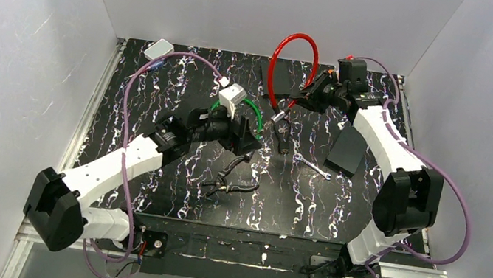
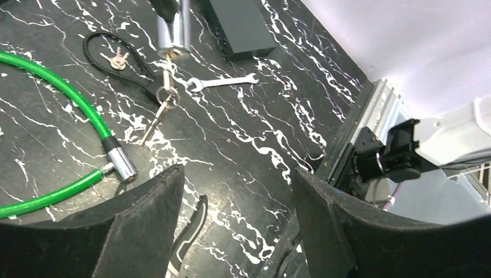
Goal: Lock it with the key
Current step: Lock the lock.
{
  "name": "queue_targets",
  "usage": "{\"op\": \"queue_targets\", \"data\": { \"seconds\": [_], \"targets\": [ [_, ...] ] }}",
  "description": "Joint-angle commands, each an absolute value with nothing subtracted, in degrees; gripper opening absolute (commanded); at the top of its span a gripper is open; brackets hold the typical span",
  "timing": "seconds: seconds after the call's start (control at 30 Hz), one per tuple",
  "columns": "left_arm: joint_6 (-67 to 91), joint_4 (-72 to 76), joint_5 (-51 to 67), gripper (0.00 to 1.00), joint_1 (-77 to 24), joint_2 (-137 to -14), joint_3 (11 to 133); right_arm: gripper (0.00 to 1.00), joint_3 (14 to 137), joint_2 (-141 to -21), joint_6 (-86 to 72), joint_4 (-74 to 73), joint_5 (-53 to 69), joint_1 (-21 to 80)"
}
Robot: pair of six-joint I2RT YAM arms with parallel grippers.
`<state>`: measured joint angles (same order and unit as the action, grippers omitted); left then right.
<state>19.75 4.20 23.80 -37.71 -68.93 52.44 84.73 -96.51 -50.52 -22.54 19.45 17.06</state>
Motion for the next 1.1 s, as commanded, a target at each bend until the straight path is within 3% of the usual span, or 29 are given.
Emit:
{"op": "queue_targets", "data": {
  "seconds": [0.0, 0.17, 0.37, 0.83, 1.07],
  "targets": [
    [17.4, 3.0, 20.4, 0.67, -37.4, -72.1, 56.5, 0.01, 85.0, -91.5, -51.5, -19.7, 21.2, 18.0],
    [17.4, 3.2, 21.0, 0.66, -37.4, -75.1, 58.8, 0.01, 84.4, -90.9, -51.9, -19.8, 21.6, 18.7],
    [15.7, 3.5, 21.6, 0.56, -37.4, -77.7, 61.1, 0.01, 83.0, -90.3, -52.3, -19.6, 22.2, 19.3],
    [13.1, 3.6, 21.0, 0.45, -37.4, -81.5, 62.8, 0.01, 82.6, -89.6, -53.1, -19.9, 23.4, 20.1],
    [13.3, 3.8, 21.5, 0.32, -37.4, -82.6, 63.6, 0.01, 82.8, -89.6, -53.3, -19.9, 23.7, 20.3]
  ]
}}
